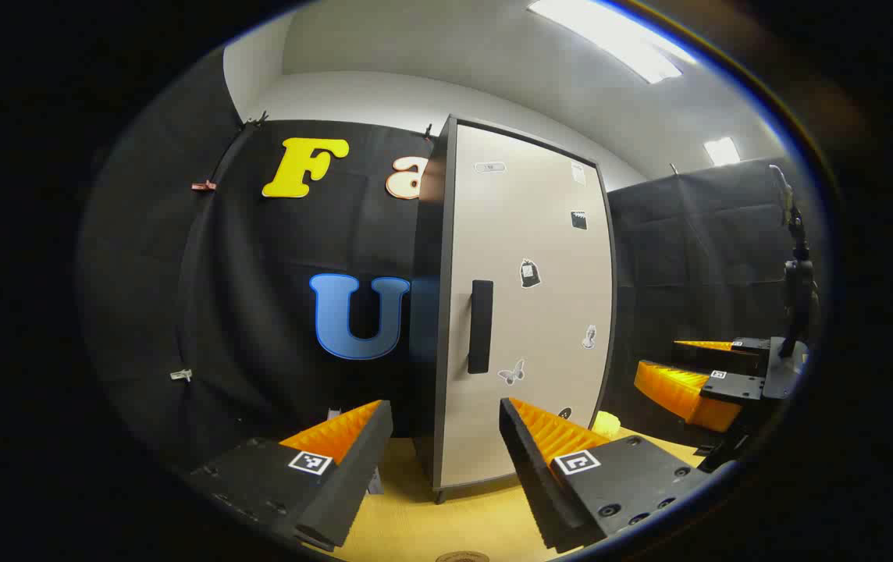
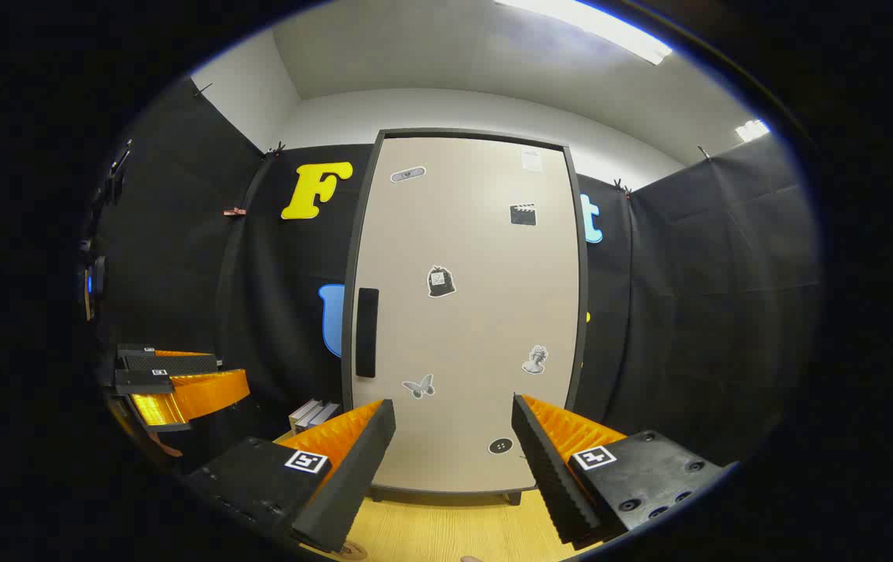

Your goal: Open the cabinet door with the right hand, grasp the bottle in the cabinet with the left hand and place it on the coaster, then close the cabinet door with the right hand.

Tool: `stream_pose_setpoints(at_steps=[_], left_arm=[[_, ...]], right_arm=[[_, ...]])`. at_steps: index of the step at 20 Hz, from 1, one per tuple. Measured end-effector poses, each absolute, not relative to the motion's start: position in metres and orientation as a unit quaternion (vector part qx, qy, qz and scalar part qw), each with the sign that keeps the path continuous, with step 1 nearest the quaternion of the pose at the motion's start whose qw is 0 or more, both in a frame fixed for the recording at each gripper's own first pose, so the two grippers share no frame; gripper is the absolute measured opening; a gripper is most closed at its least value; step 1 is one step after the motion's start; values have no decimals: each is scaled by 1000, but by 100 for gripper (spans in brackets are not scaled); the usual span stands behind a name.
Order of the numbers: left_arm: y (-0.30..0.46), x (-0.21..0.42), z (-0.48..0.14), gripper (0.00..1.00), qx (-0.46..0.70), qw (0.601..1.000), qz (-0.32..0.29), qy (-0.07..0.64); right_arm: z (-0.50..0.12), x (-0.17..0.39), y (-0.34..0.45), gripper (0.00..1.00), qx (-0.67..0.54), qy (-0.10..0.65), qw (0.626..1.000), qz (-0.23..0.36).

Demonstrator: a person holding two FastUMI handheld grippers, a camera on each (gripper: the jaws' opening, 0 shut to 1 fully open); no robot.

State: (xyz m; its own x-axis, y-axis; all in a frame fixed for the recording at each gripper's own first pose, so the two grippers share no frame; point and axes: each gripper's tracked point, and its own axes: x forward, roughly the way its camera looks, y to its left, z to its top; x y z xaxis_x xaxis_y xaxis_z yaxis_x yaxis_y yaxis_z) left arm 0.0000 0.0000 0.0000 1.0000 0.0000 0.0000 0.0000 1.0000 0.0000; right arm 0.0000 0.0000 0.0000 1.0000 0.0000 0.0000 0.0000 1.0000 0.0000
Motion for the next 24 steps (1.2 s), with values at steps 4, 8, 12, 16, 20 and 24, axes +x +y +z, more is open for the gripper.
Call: stream_pose_setpoints(at_steps=[4,8,12,16,20,24], left_arm=[[0,1,-1,88,3,1000,0,1],[0,1,-1,88,3,1000,1,1],[1,2,-1,88,7,1000,2,2],[0,1,-1,88,7,1000,2,2],[1,0,0,88,5,1000,2,0],[4,0,-1,88,0,1000,1,0]], right_arm=[[0,1,0,97,1,0,1000,-2],[-3,3,-2,98,-3,6,1000,-7],[-4,5,-2,97,2,10,1000,-5],[-6,5,-4,98,1,13,1000,-8],[-2,4,2,97,0,8,1000,3],[5,9,16,97,-8,0,1000,18]])
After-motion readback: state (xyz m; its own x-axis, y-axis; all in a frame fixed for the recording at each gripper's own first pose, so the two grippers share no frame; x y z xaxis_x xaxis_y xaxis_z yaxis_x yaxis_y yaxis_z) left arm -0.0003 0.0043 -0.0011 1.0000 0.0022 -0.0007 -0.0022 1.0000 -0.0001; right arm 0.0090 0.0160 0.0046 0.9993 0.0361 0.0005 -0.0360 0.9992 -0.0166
